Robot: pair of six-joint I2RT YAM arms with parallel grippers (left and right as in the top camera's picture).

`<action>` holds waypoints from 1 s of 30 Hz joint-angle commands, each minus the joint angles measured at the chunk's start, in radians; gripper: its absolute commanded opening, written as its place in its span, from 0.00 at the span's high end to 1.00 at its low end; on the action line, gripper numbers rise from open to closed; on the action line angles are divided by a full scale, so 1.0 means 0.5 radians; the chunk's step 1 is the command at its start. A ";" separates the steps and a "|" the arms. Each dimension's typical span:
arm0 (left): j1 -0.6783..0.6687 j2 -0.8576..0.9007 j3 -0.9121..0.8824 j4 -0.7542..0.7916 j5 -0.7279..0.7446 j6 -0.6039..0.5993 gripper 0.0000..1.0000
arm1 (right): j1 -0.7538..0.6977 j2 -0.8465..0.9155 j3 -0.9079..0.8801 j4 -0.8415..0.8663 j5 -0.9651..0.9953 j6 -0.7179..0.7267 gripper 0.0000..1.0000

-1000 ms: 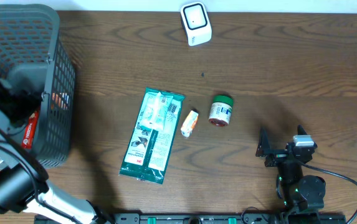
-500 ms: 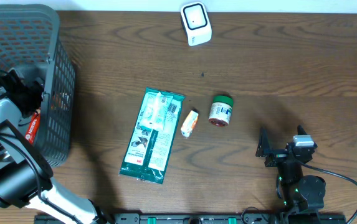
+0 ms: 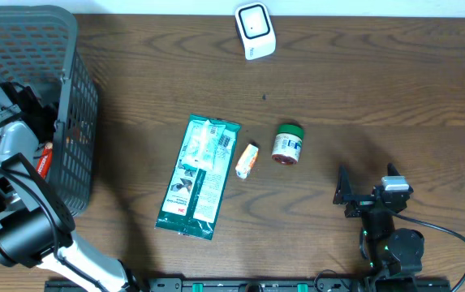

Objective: Scan the item barcode
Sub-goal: 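Grasp the red coffee sachet and an orange pack with the left gripper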

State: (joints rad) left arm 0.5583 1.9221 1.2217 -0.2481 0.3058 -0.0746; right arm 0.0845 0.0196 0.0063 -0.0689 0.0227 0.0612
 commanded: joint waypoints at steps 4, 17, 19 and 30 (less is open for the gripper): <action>-0.085 -0.013 0.003 0.114 -0.017 -0.124 0.12 | 0.018 -0.002 -0.002 -0.006 0.011 0.025 0.01; -0.247 0.003 0.000 -0.064 -0.709 -0.107 0.21 | 0.018 -0.002 -0.002 -0.006 0.011 0.025 0.01; -0.246 -0.028 0.000 -0.123 -0.746 -0.108 0.21 | 0.018 -0.002 -0.002 -0.006 0.012 0.025 0.01; -0.202 -0.349 0.000 -0.440 -0.811 -0.117 0.22 | 0.018 -0.002 -0.002 -0.006 0.012 0.025 0.01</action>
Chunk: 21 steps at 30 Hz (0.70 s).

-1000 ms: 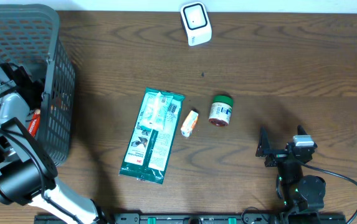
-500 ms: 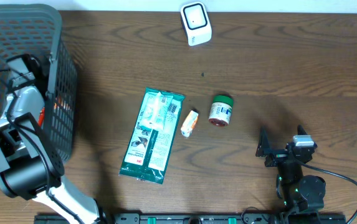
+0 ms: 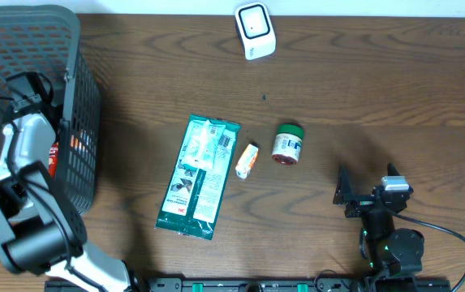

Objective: Scan the item barcode
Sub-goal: 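Grasp the red coffee sachet and an orange pack with the left gripper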

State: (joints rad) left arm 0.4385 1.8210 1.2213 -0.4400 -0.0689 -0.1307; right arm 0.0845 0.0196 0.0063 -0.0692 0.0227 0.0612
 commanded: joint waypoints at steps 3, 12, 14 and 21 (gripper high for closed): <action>0.089 -0.183 0.001 -0.108 -0.058 -0.005 0.21 | 0.018 -0.002 -0.002 -0.005 0.012 0.025 0.01; 0.094 -0.171 -0.002 -0.029 0.311 -0.204 0.13 | 0.018 -0.002 -0.002 -0.005 0.011 0.025 0.01; 0.079 -0.160 -0.005 -0.006 0.310 -0.276 0.13 | 0.018 -0.002 -0.002 -0.005 0.011 0.025 0.01; -0.025 -0.014 -0.013 0.031 0.093 -0.318 0.11 | 0.018 -0.002 -0.002 -0.005 0.012 0.025 0.01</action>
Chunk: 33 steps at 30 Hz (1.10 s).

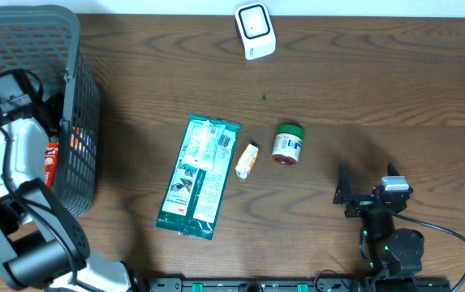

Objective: Scan the item barcode
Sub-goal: 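Grasp the red coffee sachet and an orange pack with the left gripper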

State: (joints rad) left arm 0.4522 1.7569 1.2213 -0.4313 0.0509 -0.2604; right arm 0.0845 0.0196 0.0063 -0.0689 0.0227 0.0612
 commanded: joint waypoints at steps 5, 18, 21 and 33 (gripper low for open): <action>-0.078 0.270 -0.013 0.050 -0.270 -0.008 0.07 | 0.018 -0.002 -0.002 -0.006 0.011 0.025 0.01; -0.074 0.131 -0.011 -0.218 -0.666 0.137 0.07 | 0.018 -0.002 -0.002 -0.006 0.011 0.025 0.01; -0.073 0.056 -0.011 -0.277 -0.668 0.138 0.06 | 0.018 -0.002 -0.002 -0.006 0.011 0.025 0.01; -0.008 0.017 -0.013 -0.504 -0.362 0.168 0.01 | 0.018 -0.002 -0.002 -0.006 0.011 0.025 0.01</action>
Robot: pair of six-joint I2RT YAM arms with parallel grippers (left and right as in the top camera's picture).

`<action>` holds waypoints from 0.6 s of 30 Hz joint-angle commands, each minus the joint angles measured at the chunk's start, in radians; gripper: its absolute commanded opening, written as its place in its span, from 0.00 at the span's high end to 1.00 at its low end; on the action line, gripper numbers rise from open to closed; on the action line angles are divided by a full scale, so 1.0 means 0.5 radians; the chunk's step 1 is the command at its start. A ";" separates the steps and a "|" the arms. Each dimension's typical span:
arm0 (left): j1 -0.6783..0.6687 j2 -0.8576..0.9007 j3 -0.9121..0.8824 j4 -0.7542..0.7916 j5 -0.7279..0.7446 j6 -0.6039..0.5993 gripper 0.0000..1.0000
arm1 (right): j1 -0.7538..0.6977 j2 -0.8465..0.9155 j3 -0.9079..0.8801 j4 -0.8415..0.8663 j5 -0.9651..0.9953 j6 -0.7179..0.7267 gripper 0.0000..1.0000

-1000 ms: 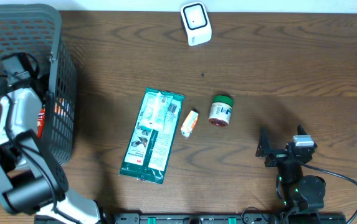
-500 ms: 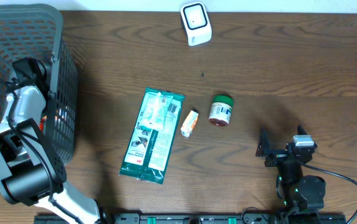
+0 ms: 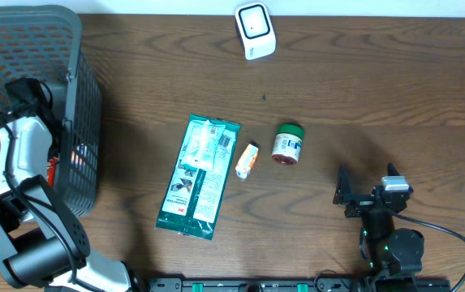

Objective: Scan the item barcode
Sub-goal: 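Grasp the red coffee sachet and an orange pack with the left gripper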

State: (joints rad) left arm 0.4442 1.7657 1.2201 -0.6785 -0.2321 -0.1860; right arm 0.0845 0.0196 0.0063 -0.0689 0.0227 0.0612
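A white barcode scanner (image 3: 255, 31) stands at the table's far edge. On the table lie a green and white packet (image 3: 198, 178), a small white and orange tube (image 3: 247, 160) and a green-capped jar (image 3: 287, 143). My left arm (image 3: 23, 150) reaches down into the grey mesh basket (image 3: 49, 40) at the left. Its gripper is hidden under the wrist, so its jaws do not show. A red item (image 3: 51, 169) lies in the basket beside the arm. My right gripper (image 3: 344, 193) rests near the front edge, right of the jar, holding nothing visible.
The basket takes up the far left of the table. A cable (image 3: 451, 239) runs from the right arm's base at the front right. The wooden tabletop (image 3: 378, 97) stretches between the scanner and the right arm.
The left wrist has shifted a little to the right inside the basket, closer to its right wall. The items on the table and the right arm have not moved.
The left arm was low at the left side of the basket, then nearer the right wall, then back to the left, and now right again. It has stayed inside the basket throughout. Nothing has come out, and the table items lie where they were.
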 commanded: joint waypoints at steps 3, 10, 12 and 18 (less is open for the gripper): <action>0.007 -0.001 -0.011 0.036 0.423 0.017 0.01 | 0.018 -0.002 -0.002 -0.006 0.012 0.025 0.01; 0.006 -0.001 -0.011 0.105 0.443 -0.172 0.01 | 0.018 -0.002 -0.002 -0.006 0.012 0.025 0.01; 0.006 0.004 -0.018 0.114 0.443 -0.210 0.01 | 0.018 -0.002 -0.002 -0.006 0.012 0.025 0.01; 0.007 0.091 -0.074 0.183 0.388 -0.206 0.01 | 0.018 -0.002 -0.002 -0.006 0.011 0.025 0.01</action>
State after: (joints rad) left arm 0.4496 1.7721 1.2106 -0.5831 -0.0288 -0.2710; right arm 0.0845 0.0196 0.0063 -0.0689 0.0227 0.0612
